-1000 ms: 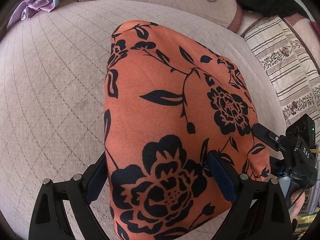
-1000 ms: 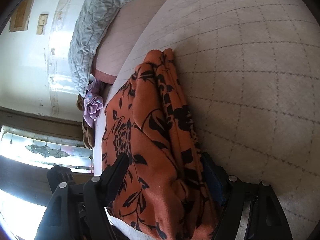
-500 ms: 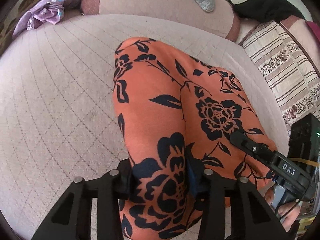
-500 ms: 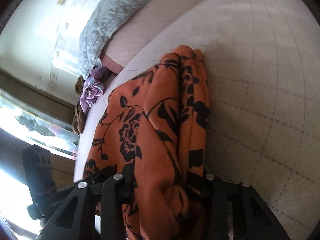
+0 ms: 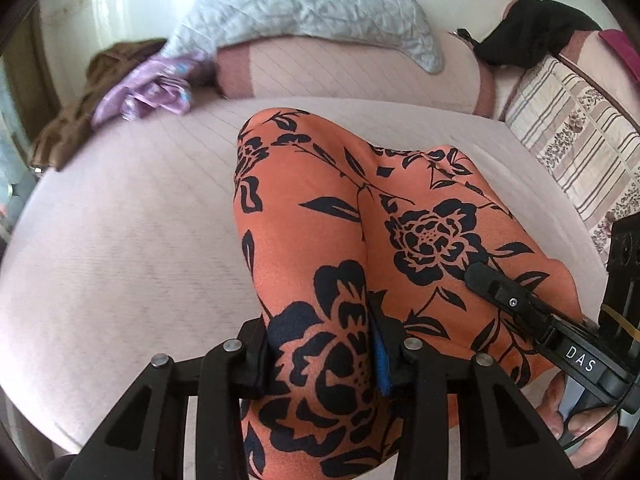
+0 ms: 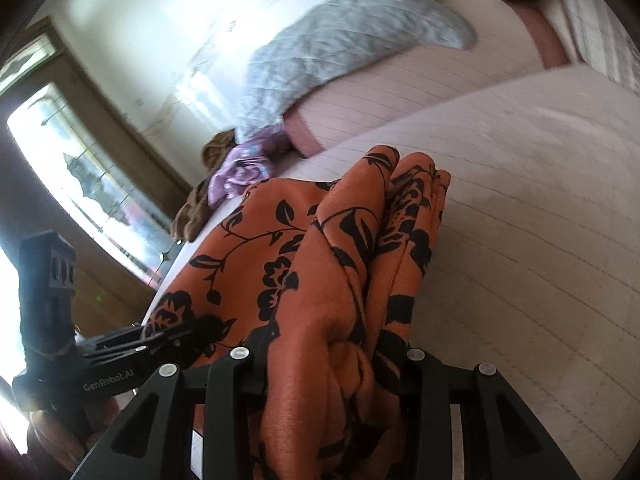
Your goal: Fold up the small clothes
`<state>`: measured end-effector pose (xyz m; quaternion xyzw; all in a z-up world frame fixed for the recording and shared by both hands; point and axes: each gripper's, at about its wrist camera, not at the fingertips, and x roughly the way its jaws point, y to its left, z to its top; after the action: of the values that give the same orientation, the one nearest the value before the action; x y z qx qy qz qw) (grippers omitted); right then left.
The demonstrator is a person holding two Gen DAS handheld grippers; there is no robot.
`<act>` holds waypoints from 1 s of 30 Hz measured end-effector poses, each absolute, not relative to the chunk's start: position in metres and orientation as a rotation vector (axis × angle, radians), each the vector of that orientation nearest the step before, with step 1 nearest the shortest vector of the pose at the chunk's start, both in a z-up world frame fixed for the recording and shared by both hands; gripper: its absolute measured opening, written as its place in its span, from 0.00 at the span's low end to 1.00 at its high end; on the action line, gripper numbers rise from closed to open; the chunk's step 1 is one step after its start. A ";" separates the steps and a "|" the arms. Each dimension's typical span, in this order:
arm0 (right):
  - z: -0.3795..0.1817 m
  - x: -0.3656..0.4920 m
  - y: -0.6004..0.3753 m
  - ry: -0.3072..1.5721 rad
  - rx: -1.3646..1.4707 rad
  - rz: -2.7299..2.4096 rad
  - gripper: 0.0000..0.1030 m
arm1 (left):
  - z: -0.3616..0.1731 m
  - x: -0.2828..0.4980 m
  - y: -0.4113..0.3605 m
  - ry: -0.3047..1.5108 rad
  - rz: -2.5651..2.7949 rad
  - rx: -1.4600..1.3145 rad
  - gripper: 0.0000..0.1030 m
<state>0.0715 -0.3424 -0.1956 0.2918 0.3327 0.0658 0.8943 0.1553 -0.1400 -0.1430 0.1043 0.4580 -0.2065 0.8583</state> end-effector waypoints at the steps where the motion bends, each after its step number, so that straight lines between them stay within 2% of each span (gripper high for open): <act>1: -0.193 0.072 -0.334 0.682 0.587 0.153 0.38 | -0.142 0.154 -0.137 0.953 -0.426 0.224 0.40; 15: -0.186 0.069 -0.281 0.637 0.463 0.243 0.38 | -0.135 0.139 -0.093 0.894 -0.347 0.240 0.40; 30: -0.216 0.084 -0.264 0.759 0.449 0.246 0.38 | -0.173 0.145 -0.085 0.967 -0.308 0.247 0.40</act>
<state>0.0839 -0.2640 -0.2157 0.2170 0.3662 0.1188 0.8971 0.1450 -0.0851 -0.1727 0.1180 0.4619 -0.1473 0.8666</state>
